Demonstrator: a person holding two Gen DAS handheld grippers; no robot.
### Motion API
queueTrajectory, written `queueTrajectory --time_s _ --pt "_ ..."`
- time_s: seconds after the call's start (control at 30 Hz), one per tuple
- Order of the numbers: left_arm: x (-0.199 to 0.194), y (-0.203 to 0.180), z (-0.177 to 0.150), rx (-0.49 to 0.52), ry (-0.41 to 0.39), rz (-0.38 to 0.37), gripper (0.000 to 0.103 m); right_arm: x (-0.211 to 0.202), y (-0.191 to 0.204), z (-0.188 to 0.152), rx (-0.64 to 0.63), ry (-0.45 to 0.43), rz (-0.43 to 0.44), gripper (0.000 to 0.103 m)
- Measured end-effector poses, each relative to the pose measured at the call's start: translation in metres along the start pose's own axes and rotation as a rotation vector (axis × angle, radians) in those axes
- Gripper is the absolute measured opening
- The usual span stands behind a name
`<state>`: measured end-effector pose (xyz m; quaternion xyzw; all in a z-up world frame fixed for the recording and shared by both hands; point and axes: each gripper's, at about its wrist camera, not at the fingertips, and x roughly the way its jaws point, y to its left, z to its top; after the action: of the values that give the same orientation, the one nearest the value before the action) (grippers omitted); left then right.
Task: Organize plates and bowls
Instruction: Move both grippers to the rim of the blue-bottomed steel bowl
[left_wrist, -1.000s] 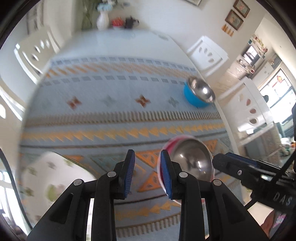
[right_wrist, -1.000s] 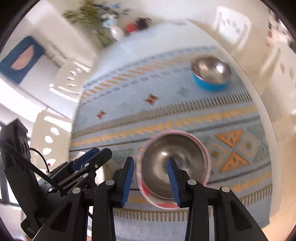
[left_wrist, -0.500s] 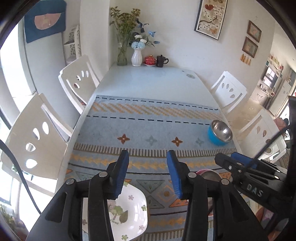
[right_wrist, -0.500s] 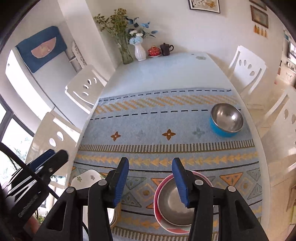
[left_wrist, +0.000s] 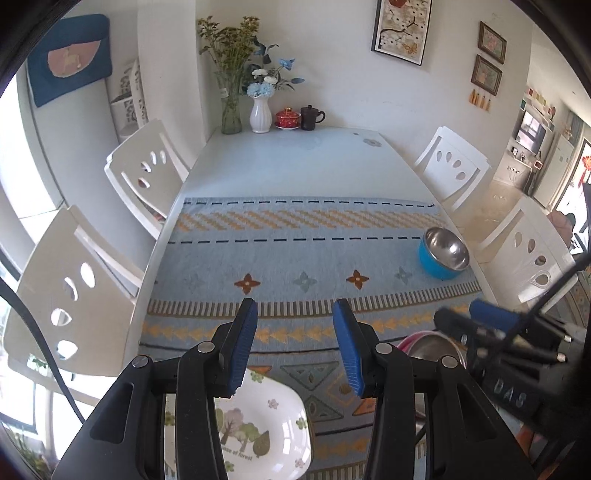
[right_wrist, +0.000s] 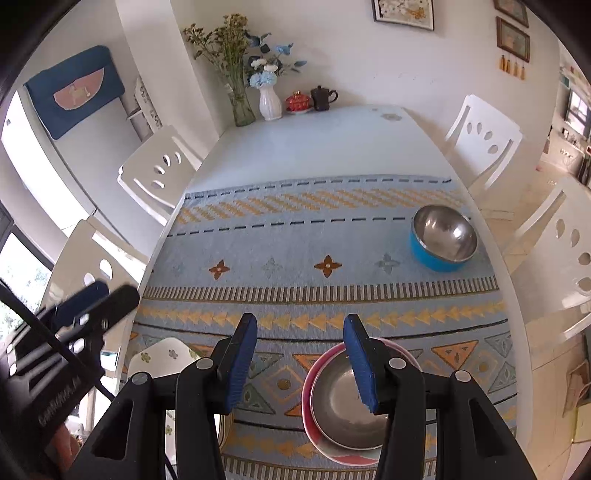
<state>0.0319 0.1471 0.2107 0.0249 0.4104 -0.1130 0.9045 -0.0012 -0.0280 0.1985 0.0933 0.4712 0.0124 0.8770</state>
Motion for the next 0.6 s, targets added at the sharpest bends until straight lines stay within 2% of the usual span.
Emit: queueTrajectory --time_s 0.13,0.33,0.6 --pt "0.010 -0.013 0.014 0.014 0.003 -0.008 0.040 0.017 -0.017 0.007 0.012 0.078 0.010 0.047" --pt "0.033 -0.047 0.042 0.021 -0.010 -0.007 0.040 0.034 -0.056 0.024 0.027 0.104 0.003 0.047" --pt "0.095 -0.105 0.081 0.046 0.028 -0.032 0.041 0.066 -0.126 0.052 0.116 0.119 0.042 0.047"
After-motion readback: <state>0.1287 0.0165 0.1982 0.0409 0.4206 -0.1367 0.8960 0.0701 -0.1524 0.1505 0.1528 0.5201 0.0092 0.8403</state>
